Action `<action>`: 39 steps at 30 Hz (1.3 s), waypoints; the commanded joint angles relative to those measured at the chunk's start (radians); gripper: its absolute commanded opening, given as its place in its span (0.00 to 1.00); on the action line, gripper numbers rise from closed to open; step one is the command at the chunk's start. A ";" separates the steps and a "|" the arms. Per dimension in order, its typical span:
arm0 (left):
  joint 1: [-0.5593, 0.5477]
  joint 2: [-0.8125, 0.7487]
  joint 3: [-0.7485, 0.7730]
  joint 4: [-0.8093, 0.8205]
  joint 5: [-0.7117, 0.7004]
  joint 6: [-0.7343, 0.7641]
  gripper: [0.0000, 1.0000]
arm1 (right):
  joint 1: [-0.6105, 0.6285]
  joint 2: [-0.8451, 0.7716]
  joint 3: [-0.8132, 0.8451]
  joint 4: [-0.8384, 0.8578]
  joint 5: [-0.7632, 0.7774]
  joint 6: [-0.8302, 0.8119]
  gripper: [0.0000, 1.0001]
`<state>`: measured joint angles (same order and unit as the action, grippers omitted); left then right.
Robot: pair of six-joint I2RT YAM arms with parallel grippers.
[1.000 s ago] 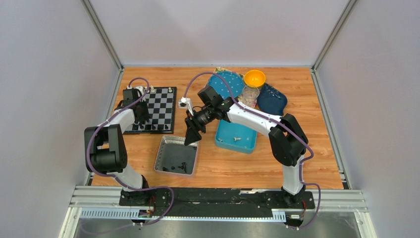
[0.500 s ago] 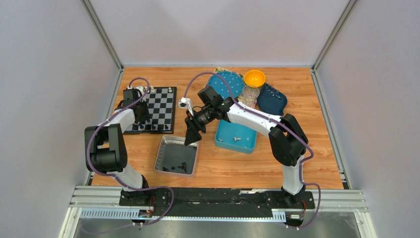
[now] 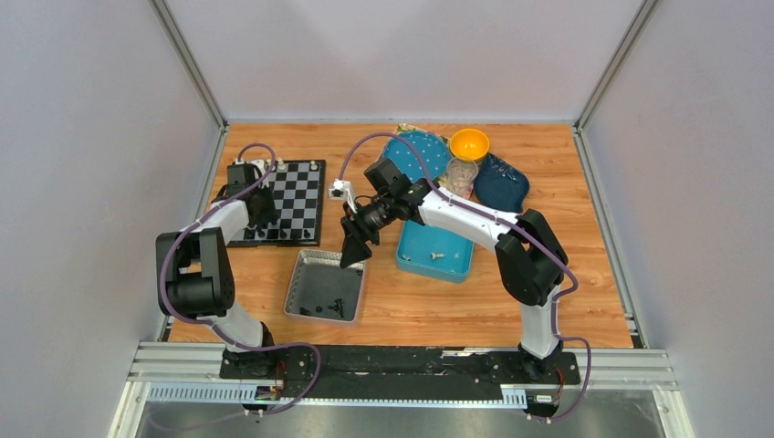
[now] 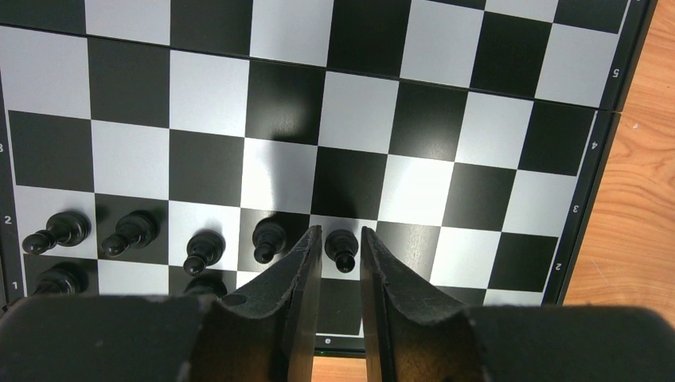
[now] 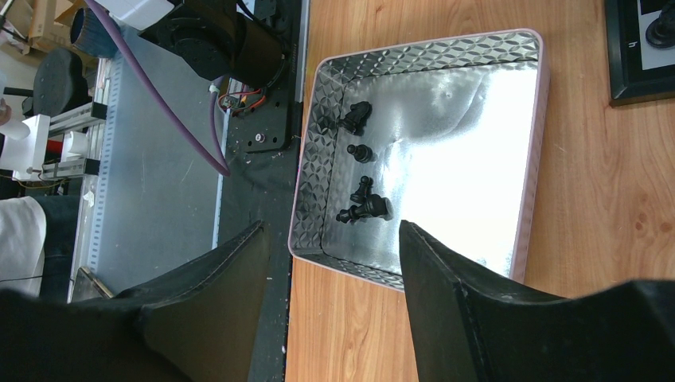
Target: Set up the chess pieces on the board
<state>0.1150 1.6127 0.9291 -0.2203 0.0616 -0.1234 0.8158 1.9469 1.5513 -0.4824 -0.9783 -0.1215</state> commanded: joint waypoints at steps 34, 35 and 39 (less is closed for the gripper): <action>0.103 -0.753 -0.119 -0.299 0.158 -0.249 0.81 | 0.144 0.173 0.260 -0.579 0.027 -1.104 0.64; 0.103 -0.773 -0.131 -0.310 0.156 -0.254 0.81 | 0.149 0.193 0.269 -0.579 0.033 -1.103 0.63; 0.103 -0.849 -0.170 -0.379 0.136 -0.254 0.81 | 0.166 0.236 0.320 -0.545 0.047 -1.038 0.59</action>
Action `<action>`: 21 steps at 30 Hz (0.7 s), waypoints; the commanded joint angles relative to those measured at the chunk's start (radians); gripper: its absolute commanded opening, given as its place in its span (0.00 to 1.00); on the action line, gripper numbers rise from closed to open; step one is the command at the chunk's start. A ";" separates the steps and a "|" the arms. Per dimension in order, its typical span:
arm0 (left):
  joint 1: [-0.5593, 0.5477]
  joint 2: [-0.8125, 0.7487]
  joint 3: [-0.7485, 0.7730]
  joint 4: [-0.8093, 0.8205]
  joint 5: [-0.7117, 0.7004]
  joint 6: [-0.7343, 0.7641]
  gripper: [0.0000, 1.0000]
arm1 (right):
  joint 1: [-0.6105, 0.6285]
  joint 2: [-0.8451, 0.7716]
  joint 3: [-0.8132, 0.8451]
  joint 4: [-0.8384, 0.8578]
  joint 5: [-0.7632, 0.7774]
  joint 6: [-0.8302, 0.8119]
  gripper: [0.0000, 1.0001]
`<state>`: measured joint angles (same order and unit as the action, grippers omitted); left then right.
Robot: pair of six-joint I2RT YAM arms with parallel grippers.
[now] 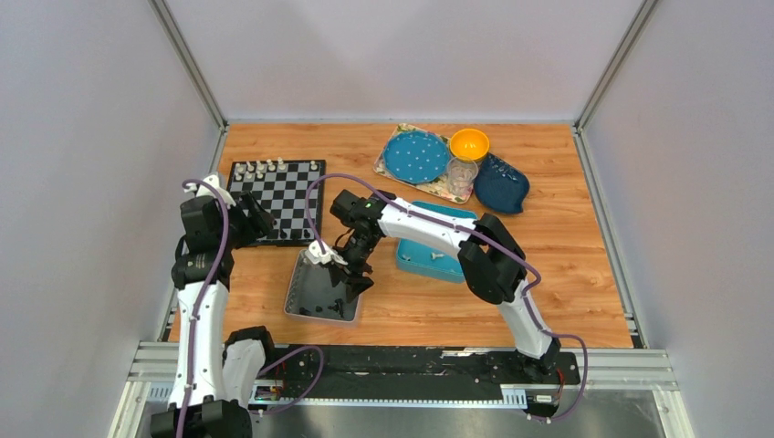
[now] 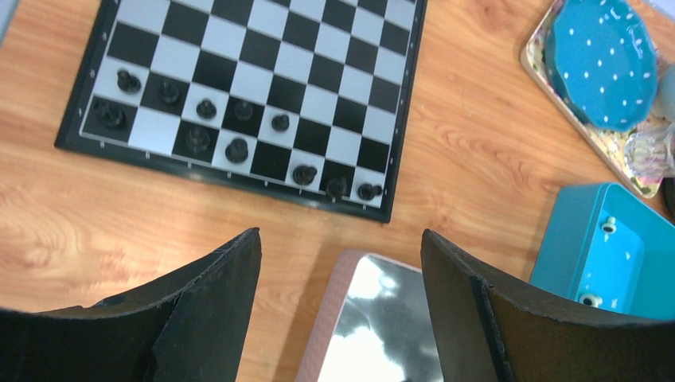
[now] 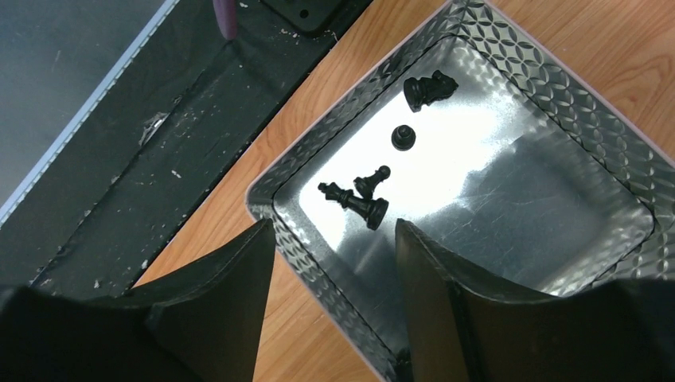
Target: Set up the chess pieces on the board
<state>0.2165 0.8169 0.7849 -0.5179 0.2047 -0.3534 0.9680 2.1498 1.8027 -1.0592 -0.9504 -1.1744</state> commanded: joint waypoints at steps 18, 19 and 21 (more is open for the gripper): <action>0.001 -0.143 -0.041 -0.192 -0.045 -0.012 0.80 | 0.054 0.147 0.081 0.091 0.137 0.041 0.53; 0.001 -0.145 -0.041 -0.195 -0.044 -0.012 0.80 | 0.054 0.153 0.081 0.091 0.140 0.039 0.53; 0.003 -0.150 -0.045 -0.202 -0.045 -0.013 0.80 | 0.055 0.163 0.081 0.091 0.151 0.035 0.52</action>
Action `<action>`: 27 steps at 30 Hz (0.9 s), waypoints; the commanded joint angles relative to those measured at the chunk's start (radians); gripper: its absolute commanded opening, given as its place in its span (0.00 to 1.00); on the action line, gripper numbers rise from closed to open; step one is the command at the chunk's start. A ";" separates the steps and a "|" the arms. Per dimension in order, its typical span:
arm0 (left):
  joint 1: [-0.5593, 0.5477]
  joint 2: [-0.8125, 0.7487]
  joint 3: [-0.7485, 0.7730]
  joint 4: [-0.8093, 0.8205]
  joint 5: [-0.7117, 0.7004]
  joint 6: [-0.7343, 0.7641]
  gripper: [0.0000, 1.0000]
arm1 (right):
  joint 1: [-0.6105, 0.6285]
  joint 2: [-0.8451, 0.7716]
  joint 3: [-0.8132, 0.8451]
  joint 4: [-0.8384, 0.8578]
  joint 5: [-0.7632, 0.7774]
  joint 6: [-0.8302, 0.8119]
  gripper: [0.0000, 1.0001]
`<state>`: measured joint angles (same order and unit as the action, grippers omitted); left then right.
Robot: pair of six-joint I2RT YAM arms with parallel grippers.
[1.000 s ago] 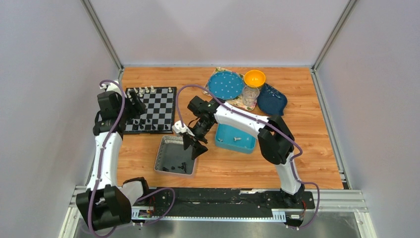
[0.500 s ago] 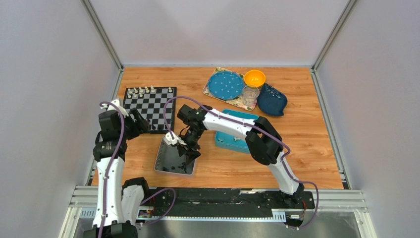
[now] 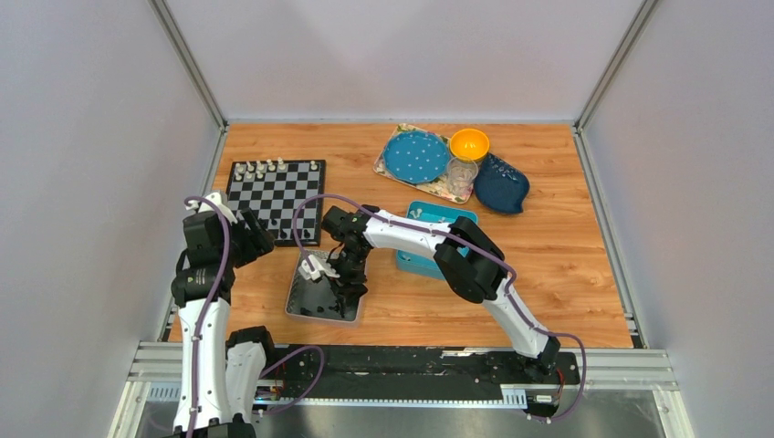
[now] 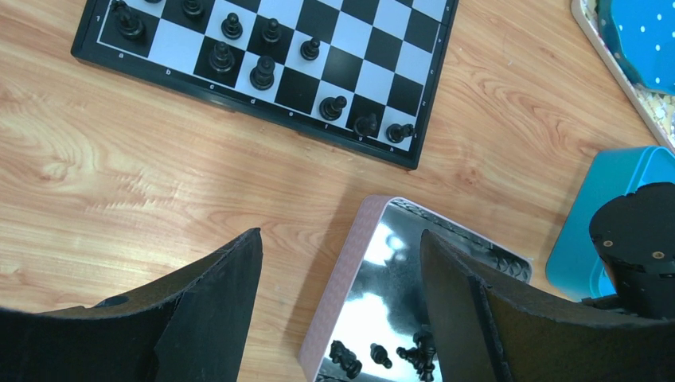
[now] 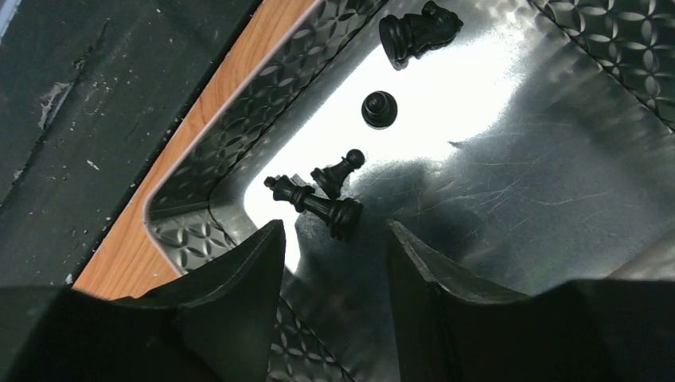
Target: Set up the chess pieces on the board
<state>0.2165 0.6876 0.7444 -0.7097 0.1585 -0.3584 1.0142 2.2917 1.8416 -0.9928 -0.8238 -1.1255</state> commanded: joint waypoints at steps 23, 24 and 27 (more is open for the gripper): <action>0.001 -0.037 -0.051 0.003 0.038 -0.054 0.78 | 0.015 0.020 0.016 0.051 0.061 0.021 0.15; 0.001 -0.040 -0.057 0.004 0.042 -0.056 0.78 | 0.015 0.014 0.013 0.057 0.066 0.027 0.12; 0.001 -0.043 -0.068 0.009 0.052 -0.065 0.78 | 0.011 0.002 -0.001 0.089 0.069 0.068 0.08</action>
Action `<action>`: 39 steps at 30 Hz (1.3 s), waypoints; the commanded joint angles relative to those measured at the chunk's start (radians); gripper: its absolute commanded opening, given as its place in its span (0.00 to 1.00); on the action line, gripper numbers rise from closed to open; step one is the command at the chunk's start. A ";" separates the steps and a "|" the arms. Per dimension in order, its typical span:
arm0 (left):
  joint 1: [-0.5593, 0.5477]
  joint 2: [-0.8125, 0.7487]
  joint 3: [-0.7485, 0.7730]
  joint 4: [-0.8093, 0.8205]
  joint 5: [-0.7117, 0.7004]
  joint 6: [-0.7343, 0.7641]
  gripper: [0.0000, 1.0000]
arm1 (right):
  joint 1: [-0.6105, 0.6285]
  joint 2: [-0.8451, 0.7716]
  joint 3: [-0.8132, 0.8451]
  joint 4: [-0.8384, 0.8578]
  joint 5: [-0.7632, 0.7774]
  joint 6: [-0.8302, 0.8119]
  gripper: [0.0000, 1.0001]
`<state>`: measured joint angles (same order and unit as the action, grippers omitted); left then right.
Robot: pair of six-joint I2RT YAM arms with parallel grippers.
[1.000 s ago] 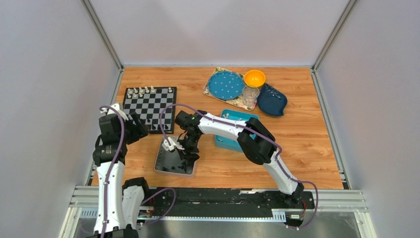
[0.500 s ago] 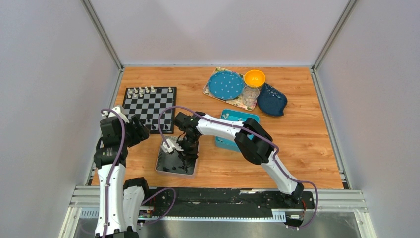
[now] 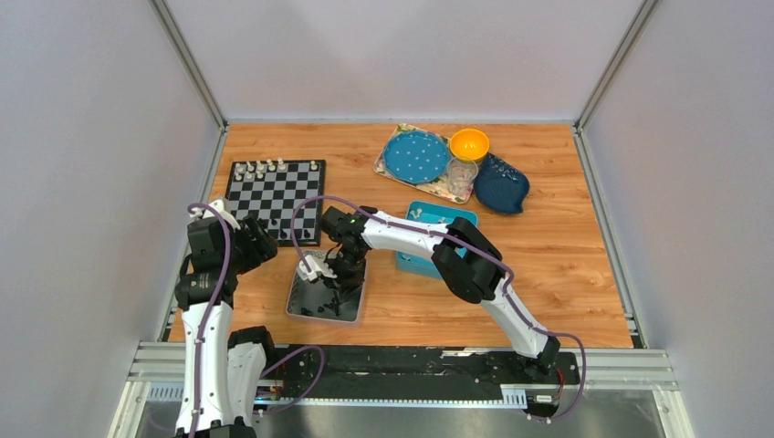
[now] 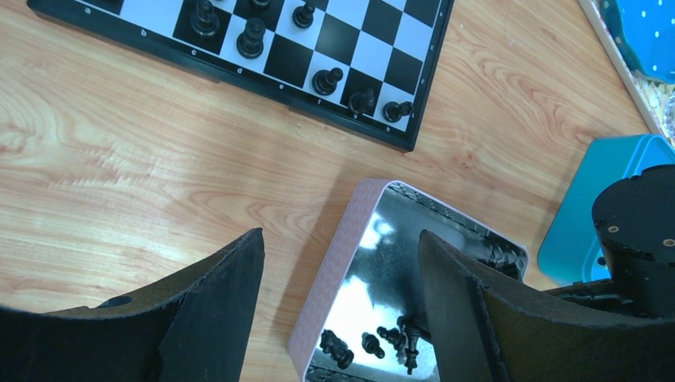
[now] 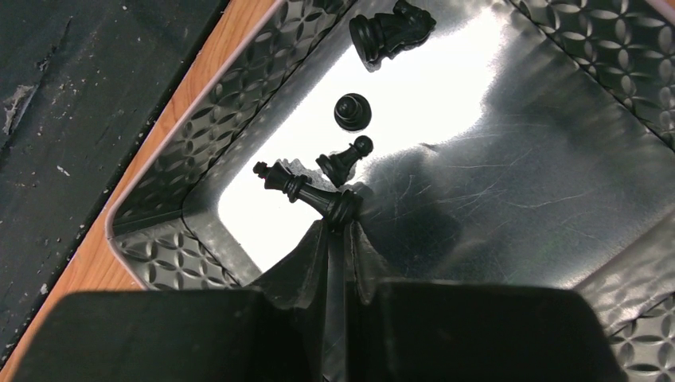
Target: Set up the chess pieces on the board
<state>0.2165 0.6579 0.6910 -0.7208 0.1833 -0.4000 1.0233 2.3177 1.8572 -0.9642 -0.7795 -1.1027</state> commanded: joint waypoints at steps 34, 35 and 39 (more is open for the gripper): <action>-0.008 -0.136 -0.396 0.402 0.458 -0.444 0.68 | -0.135 -0.090 -0.058 0.366 -0.072 1.066 0.04; -0.018 -0.136 -0.401 0.405 0.455 -0.450 0.67 | -0.137 -0.087 -0.059 0.375 -0.073 1.086 0.04; -0.069 -0.133 -0.413 0.390 0.398 -0.451 0.63 | -0.143 -0.075 -0.079 0.400 -0.087 1.207 0.04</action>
<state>0.1940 0.5293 0.2855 -0.3626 0.6147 -0.8223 0.8852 2.2726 1.7943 -0.6266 -0.8215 -0.0669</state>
